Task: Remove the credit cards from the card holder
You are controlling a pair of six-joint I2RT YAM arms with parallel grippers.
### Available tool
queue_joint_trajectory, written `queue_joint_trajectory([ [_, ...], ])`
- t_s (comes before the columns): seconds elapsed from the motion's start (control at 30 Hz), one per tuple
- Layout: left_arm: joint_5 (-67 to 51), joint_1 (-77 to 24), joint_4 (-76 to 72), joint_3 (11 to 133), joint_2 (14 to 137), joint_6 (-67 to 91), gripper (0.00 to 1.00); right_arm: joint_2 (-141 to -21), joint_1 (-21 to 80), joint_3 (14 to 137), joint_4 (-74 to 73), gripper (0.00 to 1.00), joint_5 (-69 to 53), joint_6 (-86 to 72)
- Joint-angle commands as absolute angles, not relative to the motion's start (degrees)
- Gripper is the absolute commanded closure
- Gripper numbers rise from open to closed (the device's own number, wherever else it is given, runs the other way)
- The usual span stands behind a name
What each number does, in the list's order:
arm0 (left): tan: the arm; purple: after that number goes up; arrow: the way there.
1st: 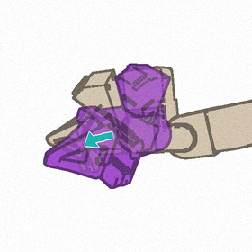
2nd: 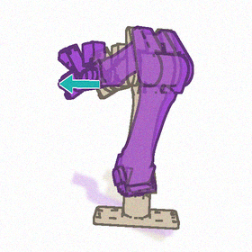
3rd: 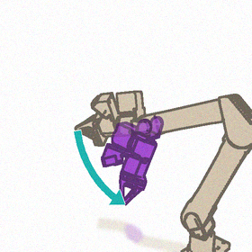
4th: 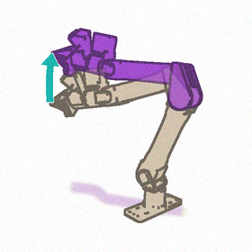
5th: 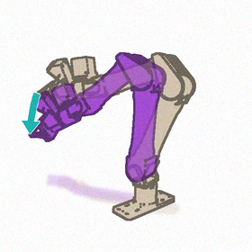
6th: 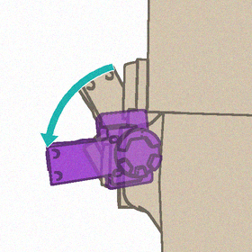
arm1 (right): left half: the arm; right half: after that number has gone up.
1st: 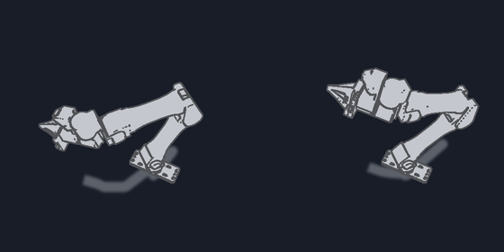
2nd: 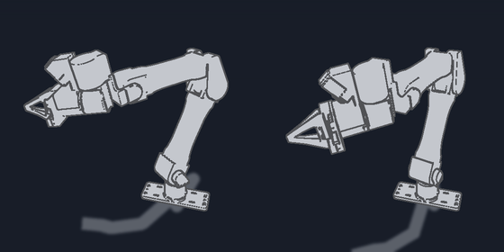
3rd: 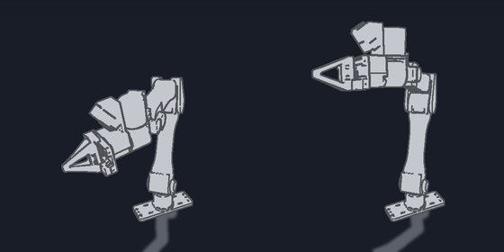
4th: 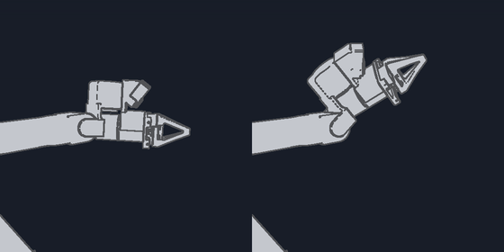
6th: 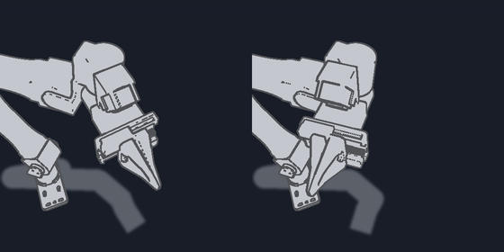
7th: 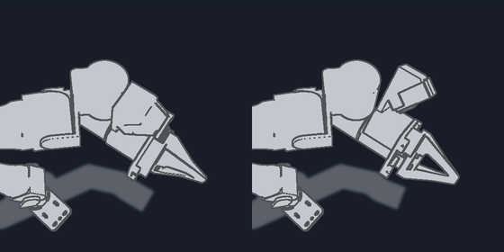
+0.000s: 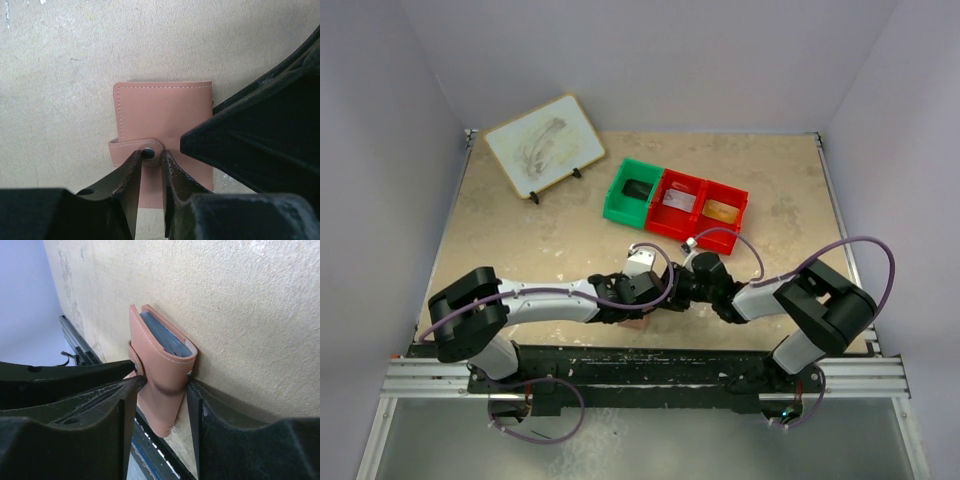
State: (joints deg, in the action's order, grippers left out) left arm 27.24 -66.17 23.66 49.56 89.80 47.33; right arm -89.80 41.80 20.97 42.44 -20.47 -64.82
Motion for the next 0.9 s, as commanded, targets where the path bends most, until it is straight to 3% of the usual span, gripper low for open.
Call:
queue_joint_trajectory([
  [0.0, 26.8, -66.2, 20.2, 47.4, 88.2, 48.1, 0.83, -90.3, 42.5, 23.3, 38.1, 0.56, -18.5, -61.8],
  [0.07, 27.4, -66.2, 19.7, 46.7, 87.3, 48.6, 0.87, -90.2, 42.5, 24.4, 35.5, 0.64, -17.2, -60.4],
  [0.3, 29.6, -66.2, 18.8, 45.1, 84.9, 50.1, 1.0, -91.3, 42.6, 26.1, 32.7, 0.74, -15.8, -58.2],
  [0.6, 31.9, -66.2, 17.1, 41.6, 79.8, 52.5, 1.0, -91.3, 42.6, 26.0, 31.7, 0.73, -14.8, -57.5],
  [0.67, 32.9, -66.2, 18.1, 41.4, 79.7, 53.1, 0.87, -91.1, 42.6, 26.3, 31.6, 0.72, -15.0, -57.2],
  [0.73, 34.1, -66.2, 19.6, 41.2, 79.9, 53.7, 0.67, -90.9, 42.6, 26.5, 31.6, 0.72, -15.2, -56.9],
  [0.87, 36.9, -66.2, 23.4, 42.3, 81.3, 54.4, 0.58, -90.5, 42.5, 26.8, 31.5, 0.71, -15.5, -56.8],
])
